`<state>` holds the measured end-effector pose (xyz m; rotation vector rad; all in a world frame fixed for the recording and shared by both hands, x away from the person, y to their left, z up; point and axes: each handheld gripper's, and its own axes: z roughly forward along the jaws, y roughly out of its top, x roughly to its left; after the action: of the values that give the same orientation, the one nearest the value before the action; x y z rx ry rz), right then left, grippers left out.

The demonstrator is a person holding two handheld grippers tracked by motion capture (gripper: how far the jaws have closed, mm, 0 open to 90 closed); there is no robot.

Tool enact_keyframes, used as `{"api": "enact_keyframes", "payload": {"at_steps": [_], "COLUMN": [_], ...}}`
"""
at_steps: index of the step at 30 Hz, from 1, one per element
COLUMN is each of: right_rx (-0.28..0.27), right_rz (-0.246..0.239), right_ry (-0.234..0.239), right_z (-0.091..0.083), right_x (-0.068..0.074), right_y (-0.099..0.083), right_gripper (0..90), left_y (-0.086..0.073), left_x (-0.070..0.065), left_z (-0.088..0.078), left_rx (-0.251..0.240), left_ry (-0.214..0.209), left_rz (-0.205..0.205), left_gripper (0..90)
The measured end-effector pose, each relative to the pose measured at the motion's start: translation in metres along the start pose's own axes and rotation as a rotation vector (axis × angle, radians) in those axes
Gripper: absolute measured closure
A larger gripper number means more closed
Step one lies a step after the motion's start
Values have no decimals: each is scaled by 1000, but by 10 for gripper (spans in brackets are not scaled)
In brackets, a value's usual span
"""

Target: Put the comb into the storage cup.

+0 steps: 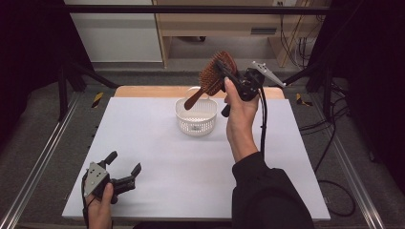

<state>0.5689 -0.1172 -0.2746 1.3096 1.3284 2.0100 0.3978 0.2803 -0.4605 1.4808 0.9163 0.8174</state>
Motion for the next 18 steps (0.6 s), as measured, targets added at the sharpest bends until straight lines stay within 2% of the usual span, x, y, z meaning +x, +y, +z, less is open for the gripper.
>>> {"api": "enact_keyframes", "payload": {"at_steps": [18], "right_rx": [-6], "right_rz": [-27], "right_ry": [-30], "right_z": [1], "right_x": [-3], "right_y": [-4], "right_gripper": [509], "left_y": [0], "left_x": [1], "left_z": [0], "left_rx": [0], "left_ry": [-6], "left_rz": [-2], "left_gripper": [31]}}
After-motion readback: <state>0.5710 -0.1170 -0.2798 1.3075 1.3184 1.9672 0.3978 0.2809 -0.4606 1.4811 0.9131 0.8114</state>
